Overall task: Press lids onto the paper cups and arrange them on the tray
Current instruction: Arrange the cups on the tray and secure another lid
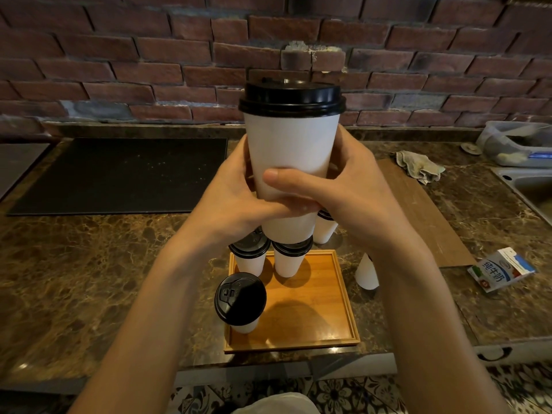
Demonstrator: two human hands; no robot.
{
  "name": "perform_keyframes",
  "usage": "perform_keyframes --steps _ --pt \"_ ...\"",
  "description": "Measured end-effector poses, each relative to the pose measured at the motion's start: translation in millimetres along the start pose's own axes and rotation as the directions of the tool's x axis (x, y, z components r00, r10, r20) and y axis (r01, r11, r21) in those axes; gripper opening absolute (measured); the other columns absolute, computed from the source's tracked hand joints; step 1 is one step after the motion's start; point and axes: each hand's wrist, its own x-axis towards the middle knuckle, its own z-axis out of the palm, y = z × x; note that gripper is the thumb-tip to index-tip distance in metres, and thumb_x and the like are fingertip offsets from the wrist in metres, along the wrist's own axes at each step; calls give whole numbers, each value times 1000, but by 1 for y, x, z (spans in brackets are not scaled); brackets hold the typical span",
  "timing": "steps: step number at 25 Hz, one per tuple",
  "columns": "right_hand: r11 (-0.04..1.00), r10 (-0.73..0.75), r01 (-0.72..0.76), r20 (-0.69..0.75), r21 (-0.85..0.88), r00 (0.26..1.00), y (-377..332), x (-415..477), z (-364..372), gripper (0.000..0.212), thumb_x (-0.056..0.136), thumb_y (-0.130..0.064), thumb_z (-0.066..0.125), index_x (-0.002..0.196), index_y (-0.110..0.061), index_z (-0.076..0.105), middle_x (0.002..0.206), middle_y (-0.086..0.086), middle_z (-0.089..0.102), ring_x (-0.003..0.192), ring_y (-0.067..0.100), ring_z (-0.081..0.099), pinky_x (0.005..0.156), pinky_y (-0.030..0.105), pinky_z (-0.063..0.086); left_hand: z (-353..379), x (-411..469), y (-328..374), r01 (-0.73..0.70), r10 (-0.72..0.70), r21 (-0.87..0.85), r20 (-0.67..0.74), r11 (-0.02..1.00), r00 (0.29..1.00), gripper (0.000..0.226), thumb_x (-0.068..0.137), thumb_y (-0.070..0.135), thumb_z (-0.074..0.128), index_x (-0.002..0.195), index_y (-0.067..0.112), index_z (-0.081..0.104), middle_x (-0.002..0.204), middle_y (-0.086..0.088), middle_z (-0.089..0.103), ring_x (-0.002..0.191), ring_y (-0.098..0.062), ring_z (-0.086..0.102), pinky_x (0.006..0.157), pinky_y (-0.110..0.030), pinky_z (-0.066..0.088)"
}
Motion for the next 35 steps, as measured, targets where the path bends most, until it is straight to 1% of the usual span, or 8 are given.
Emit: perform_keyframes --steps 6,10,17,20,23,28,32,35 --pt "987 0 -25 150 160 989 -2 -2 -6 57 68 -21 77 120 -27 54 107 -11 67 105 10 66 79 24 55 -3 -3 4 6 6 -85 138 996 990 83 59 26 80 131 23 40 115 8 59 107 -7 61 78 -15 52" --pt "988 -10 -18 174 155 985 -3 -3 -7 60 68 -20 78 121 -29 53 104 -16 68 106 9 65 80 23 55 -3 -4 4 13 3 -98 163 995 987 82 57 27 80 130 22 42 113 9 62 108 -10 61 79 -17 52" --pt "997 4 -13 130 70 992 -5 -4 -6 62 66 -26 82 121 -30 53 108 -12 67 105 8 65 82 26 58 -3 -4 2 0 11 -83 131 997 991 82 56 26 81 128 20 43 113 6 61 107 -8 62 78 -16 52" --pt "1000 2 -3 85 14 996 -6 -3 -4 66 68 -24 86 124 -26 51 110 -11 64 101 1 63 78 18 56 1 -2 1 -50 52 -29 78 998 996 83 53 20 88 121 30 42 109 12 60 105 3 60 76 -8 49" --pt "1000 5 -4 44 -19 999 -5 -2 -2 66 70 -23 85 126 -25 51 110 -12 63 98 -4 61 75 12 52 6 -1 0 -71 72 -30 29 997 997 79 55 20 81 121 30 39 111 13 58 104 7 59 75 -6 48" --pt "992 20 -24 -36 -124 999 -4 -3 4 73 66 -35 86 129 -29 48 114 -15 60 103 0 59 81 22 56 10 -1 -4 -62 62 -44 -8 997 998 85 57 22 83 128 24 36 115 10 57 108 6 58 78 -8 49" --pt "978 -1 -17 -87 -207 996 -6 -3 9 84 65 -43 84 136 -26 43 121 -13 57 111 3 55 89 29 54 13 2 -8 -36 33 -112 -28 993 999 94 53 21 89 131 25 37 123 7 56 115 -6 58 86 -21 53" --pt "979 0 -19 -91 -205 996 -9 -3 7 80 64 -44 84 132 -27 46 117 -15 58 107 2 56 86 29 56 9 2 -7 -48 47 -60 -15 997 999 88 55 24 83 130 28 37 117 13 57 111 4 57 79 -10 49"
